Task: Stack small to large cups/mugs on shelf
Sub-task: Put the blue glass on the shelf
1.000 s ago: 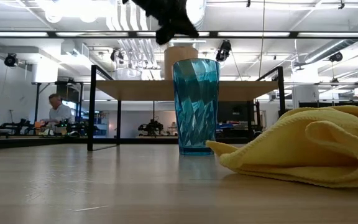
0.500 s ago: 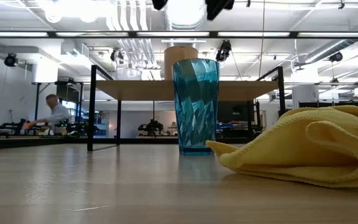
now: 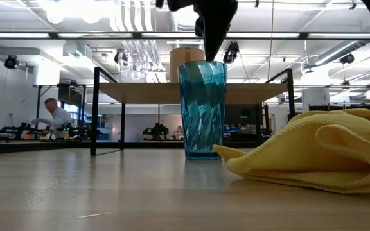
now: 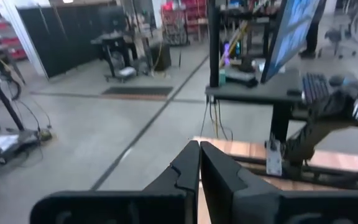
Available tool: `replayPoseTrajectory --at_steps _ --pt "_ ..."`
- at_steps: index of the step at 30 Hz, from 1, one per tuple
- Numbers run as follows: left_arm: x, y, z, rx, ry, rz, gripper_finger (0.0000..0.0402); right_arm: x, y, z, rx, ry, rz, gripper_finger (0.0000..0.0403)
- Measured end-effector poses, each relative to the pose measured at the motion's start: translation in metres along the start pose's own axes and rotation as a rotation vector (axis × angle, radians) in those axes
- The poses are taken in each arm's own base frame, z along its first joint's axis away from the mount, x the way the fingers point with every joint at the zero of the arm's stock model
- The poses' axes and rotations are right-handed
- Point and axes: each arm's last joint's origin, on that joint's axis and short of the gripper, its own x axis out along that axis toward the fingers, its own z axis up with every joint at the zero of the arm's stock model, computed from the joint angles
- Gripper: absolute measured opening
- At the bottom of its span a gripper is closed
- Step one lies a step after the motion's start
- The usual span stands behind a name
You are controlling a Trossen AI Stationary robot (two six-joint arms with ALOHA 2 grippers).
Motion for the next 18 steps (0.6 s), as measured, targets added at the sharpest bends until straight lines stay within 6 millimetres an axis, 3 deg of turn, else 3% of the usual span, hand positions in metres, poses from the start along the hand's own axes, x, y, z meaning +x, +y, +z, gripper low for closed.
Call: replayPoseTrajectory --at_steps 6,10,14,18 --pt "-0.037 0.003 0.014 -0.004 -0.082 0.011 0.0 0.012 0.001 0.005 -0.031 0.016 -0.009 0.0078" --pt "-0.05 0.004 0.016 -0.005 -0.103 0.014 0.0 0.012 0.001 0.004 -0.053 0.019 -0.01 0.0032" --pt "-0.057 0.005 0.018 -0.005 -0.117 0.018 0.0 0.003 0.0 -0.002 -0.024 0.033 -0.008 0.0011" --pt "-0.06 0.005 0.019 0.042 -0.122 0.022 0.0 -0.021 0.0 -0.017 0.034 0.045 -0.005 0.001"
